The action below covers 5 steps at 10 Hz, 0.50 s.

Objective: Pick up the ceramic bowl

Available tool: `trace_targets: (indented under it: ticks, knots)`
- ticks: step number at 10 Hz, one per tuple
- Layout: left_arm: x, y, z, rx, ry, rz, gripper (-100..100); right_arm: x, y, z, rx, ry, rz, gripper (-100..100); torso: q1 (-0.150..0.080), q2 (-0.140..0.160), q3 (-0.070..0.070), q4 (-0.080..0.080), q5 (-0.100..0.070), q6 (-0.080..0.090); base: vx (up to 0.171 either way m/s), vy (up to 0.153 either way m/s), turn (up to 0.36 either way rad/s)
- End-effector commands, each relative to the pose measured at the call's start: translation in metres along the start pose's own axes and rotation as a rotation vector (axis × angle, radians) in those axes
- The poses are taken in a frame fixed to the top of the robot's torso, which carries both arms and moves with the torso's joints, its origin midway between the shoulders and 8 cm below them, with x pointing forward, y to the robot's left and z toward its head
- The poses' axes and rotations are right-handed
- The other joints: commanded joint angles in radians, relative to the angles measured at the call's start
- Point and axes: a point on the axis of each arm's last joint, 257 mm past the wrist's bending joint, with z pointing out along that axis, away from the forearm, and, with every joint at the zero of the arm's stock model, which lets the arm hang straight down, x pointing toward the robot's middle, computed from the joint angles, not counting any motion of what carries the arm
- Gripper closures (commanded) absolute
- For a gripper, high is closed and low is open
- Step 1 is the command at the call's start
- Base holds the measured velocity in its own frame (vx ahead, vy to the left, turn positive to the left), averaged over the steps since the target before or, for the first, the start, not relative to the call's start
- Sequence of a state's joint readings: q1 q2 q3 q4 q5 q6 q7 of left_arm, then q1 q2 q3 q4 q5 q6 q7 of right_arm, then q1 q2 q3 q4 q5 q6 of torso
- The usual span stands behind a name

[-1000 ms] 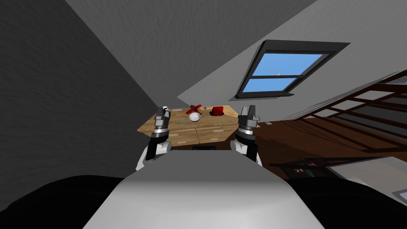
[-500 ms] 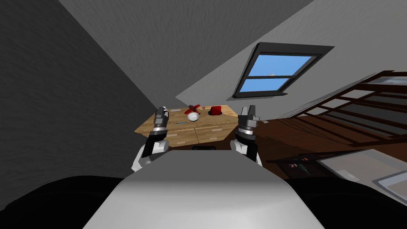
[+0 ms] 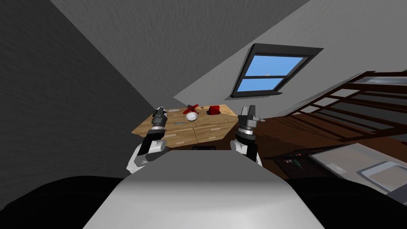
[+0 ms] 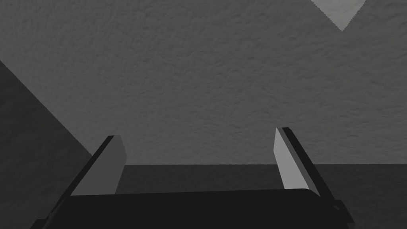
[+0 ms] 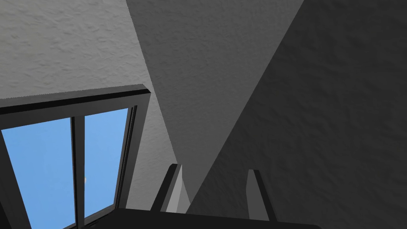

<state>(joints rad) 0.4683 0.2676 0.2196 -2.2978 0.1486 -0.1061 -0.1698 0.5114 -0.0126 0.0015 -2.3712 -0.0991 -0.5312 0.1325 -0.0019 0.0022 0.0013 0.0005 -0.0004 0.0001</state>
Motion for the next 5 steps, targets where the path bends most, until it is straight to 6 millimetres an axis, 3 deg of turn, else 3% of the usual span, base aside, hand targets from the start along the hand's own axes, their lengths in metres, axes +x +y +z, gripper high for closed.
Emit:
trace_targets:
  ticks: [1, 5]
  knots:
    - [-0.002, 0.009, 0.002, -0.039, 0.005, 0.008, -100, 0.000, 0.000, 0.000, 0.000, 0.000, 0.000, 0, 0.000, 0.000, 0.000, 0.000, 0.000, 0.000, -0.023, -0.024, -0.070]
    - [-0.008, 0.028, 0.005, -0.115, 0.015, 0.023, -100, 0.000, 0.000, 0.000, 0.000, 0.000, 0.000, 0, 0.001, -0.001, -0.001, 0.000, 0.000, 0.000, -0.008, -0.009, -0.026]
